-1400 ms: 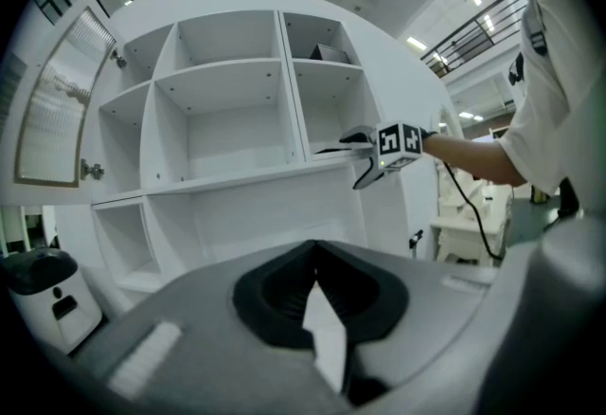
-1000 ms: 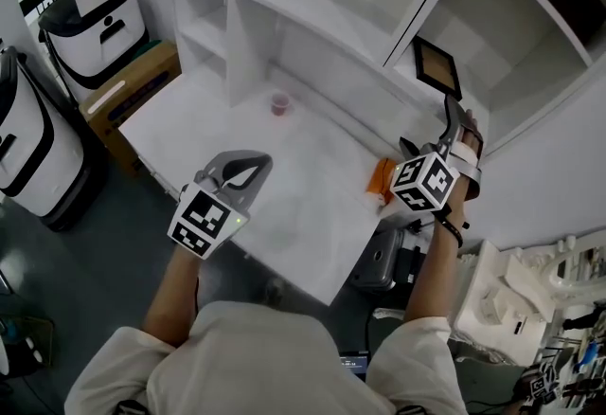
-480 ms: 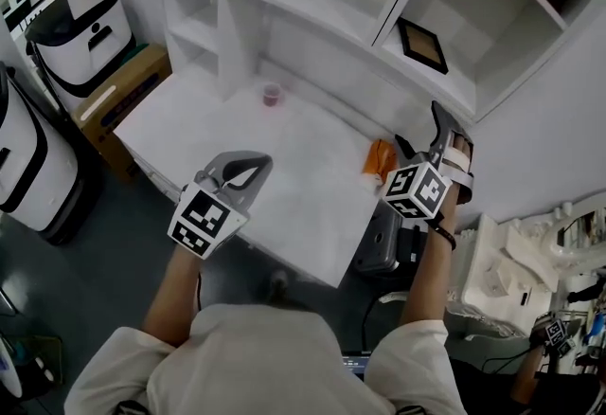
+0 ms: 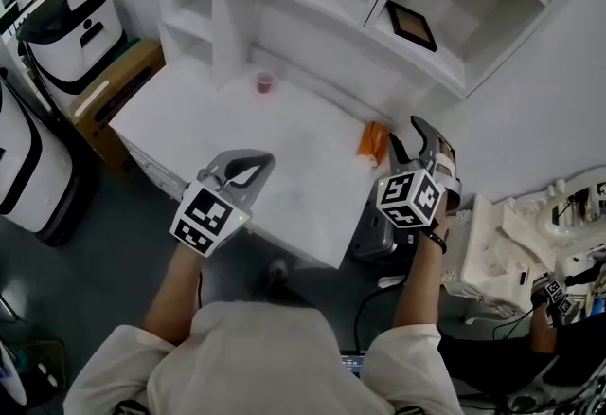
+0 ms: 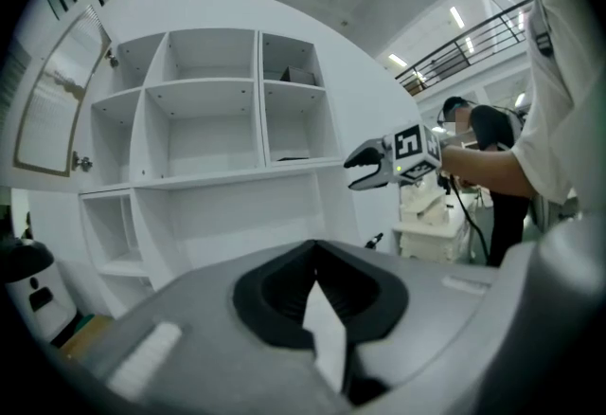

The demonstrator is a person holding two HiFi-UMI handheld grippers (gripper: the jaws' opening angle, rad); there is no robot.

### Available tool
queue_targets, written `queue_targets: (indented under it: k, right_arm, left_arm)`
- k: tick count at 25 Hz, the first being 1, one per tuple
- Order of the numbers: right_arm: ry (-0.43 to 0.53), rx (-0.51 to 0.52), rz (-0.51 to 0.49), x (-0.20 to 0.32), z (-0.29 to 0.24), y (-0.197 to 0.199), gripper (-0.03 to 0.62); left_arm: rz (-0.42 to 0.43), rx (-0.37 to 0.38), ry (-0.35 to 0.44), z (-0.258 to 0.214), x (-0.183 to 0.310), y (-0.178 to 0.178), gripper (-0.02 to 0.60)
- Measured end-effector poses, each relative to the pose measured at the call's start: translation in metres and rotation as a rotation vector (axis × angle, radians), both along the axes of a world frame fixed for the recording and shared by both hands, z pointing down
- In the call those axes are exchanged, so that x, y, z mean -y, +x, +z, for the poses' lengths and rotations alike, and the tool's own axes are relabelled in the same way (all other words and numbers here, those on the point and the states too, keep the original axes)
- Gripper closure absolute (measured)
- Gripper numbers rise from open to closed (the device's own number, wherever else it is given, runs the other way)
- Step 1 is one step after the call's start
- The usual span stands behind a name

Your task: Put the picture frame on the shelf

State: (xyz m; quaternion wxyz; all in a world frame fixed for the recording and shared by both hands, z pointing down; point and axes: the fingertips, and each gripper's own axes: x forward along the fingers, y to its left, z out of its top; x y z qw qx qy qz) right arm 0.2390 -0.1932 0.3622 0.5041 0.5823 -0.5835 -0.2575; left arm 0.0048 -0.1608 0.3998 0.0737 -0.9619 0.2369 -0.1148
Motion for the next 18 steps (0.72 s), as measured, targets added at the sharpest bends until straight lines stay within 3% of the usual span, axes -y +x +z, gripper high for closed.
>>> queue_targets:
  k: [4, 7, 12, 18]
  right_arm:
    - [0.004, 0.049, -0.027, -0.022, 0.002, -0.02, 0.418]
    - [-0.033, 0.08, -0.036, -0.041, 0.011, -0.033, 0.514]
    - [-0.022, 0.125, -0.026, -0.072, 0.025, -0.052, 0.569]
    - [-0.003, 0.238, 0.001, -0.113, 0.041, -0.083, 0.585]
  left_arm:
    - [-0.009, -0.004, -0.004, 0.004, -0.016, -0.007, 0.578]
    - [-0.009, -0.006, -0.003, 0.004, -0.029, -0.014, 0.578]
    - [-0.009, -0.013, -0.01, 0.009, -0.052, -0.026, 0.578]
    - [-0.009, -0.029, -0.005, 0.012, -0.08, -0.042, 0.578]
